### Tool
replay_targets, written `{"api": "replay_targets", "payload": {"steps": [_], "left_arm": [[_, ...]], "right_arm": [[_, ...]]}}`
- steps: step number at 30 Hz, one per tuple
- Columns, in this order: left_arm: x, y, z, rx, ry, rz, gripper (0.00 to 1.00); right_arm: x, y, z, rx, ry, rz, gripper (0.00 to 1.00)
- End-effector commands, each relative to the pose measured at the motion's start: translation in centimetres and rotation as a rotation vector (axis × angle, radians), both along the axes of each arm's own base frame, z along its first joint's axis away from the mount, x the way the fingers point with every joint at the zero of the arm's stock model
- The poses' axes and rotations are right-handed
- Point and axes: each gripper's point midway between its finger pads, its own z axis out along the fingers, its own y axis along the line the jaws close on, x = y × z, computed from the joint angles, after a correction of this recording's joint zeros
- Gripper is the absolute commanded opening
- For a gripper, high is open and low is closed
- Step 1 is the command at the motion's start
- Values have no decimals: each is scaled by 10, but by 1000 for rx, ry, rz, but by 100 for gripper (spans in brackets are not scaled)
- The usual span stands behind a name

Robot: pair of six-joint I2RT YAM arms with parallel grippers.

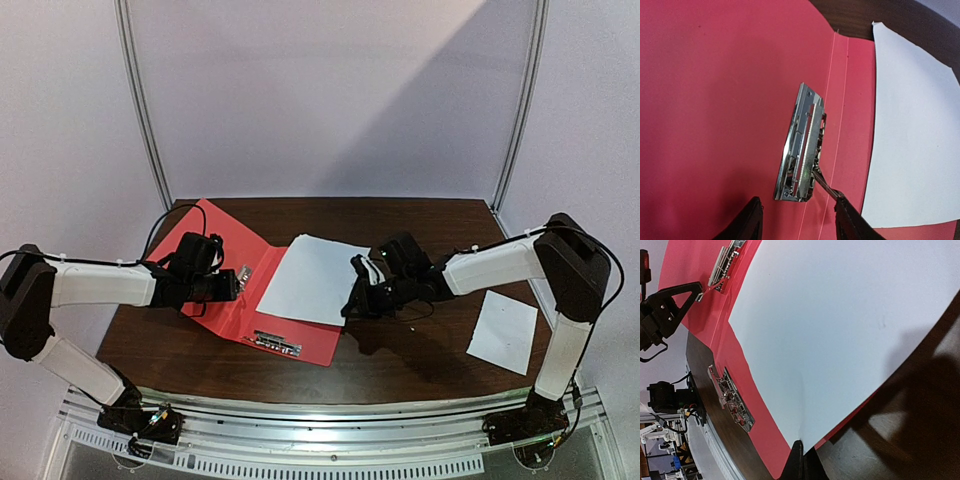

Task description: Put the files into the folder

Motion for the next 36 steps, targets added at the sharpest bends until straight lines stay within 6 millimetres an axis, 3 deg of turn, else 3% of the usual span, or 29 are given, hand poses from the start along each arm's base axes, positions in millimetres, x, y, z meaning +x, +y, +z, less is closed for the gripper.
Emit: {"api": "replay_targets", "payload": {"steps": [1,16,36], "left_arm": [[1,-5,4,11,4,-9,50],[1,-4,2,21,12,-9,50],[3,-5,1,21,14,-6,50]], "right_arm": [[-7,11,-5,35,45,7,0],[-30,27,-16,63,141,58,0],[-47,28,-14,78,233,56,0]]}}
